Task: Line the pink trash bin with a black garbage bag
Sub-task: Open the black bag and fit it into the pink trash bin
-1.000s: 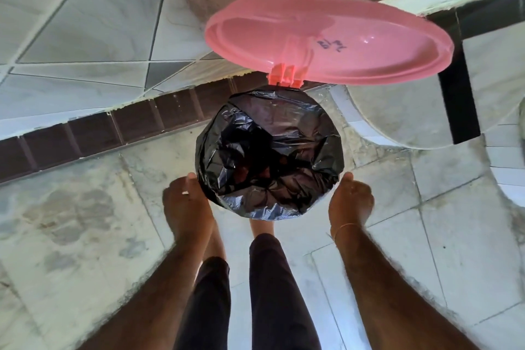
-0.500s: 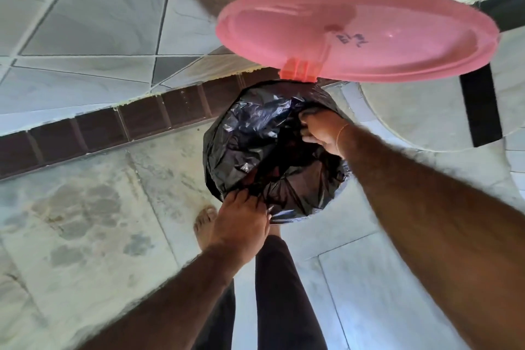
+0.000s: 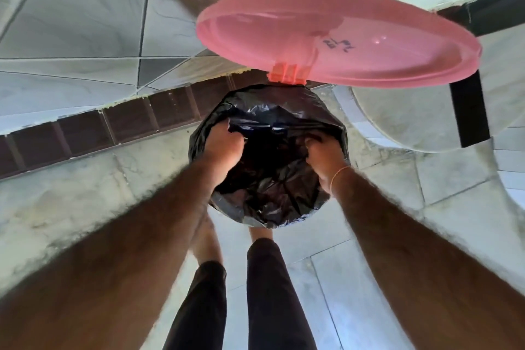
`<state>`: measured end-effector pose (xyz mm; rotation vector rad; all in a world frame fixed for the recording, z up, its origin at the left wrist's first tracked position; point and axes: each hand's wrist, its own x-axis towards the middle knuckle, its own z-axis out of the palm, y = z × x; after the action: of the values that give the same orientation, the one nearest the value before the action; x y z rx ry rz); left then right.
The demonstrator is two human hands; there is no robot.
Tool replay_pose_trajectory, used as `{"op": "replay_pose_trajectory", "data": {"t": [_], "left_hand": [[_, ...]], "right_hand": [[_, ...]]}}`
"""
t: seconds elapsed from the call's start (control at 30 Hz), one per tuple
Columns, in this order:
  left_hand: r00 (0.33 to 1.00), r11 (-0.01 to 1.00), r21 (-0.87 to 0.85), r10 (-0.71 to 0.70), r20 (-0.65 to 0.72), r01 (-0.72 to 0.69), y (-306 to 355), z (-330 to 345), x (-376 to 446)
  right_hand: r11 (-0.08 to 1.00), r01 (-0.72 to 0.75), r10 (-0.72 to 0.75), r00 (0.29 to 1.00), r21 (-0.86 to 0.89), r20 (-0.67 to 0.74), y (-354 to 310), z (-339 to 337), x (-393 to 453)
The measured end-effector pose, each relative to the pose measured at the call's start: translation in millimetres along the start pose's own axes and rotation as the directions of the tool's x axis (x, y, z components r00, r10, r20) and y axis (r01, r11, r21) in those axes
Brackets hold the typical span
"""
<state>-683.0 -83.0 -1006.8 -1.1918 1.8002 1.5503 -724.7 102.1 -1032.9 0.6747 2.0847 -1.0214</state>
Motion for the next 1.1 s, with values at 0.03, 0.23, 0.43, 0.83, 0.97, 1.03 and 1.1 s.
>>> {"op": "replay_pose_trajectory", "data": {"t": [0.03, 0.23, 0.43, 0.83, 0.97, 1.03, 1.1], "left_hand": [[1.0, 1.0, -0.026, -0.006, 0.031, 0.006, 1.8, -1.8, 1.0], [0.924, 0.827, 0.433, 0.38, 0.042, -0.36, -30.2, 4.8, -26.6], [0.893, 0.021, 0.893, 0.023, 0.449, -0.45, -59.4, 13.4, -54.0], [0.703, 0.283, 0.876, 0.706, 0.086, -0.39, -58.8, -25.0, -55.4], [0.776, 0.465, 0.81, 0.631, -0.019, -0.358, -35.7, -25.1, -40.2], [0.837, 0.624, 0.688, 0.546, -0.044, -0.371, -27.7, -25.9, -28.7], [0.898, 0.779, 0.534, 0.433, -0.078, -0.329, -23.3, -28.7, -19.4]], "right_hand": [[0.996, -0.042, 0.04, 0.999, 0.073, 0.028, 1.6, -2.4, 2.9], [0.889, 0.277, -0.267, 0.961, -0.364, 0.078, 14.3, 10.8, -27.9], [-0.039, 0.47, -0.076, 0.879, -0.882, 0.471, 43.5, 11.0, -55.4], [0.566, 0.399, -0.689, 0.709, -0.721, -0.148, -24.7, -16.9, -32.1], [0.722, 0.425, -0.597, 0.781, -0.547, -0.181, -28.8, -19.3, -16.0], [0.831, 0.379, -0.49, 0.845, -0.407, -0.213, -32.6, -22.2, -8.9], [0.916, 0.286, -0.342, 0.924, -0.281, -0.172, -32.8, -25.6, -2.0]]}}
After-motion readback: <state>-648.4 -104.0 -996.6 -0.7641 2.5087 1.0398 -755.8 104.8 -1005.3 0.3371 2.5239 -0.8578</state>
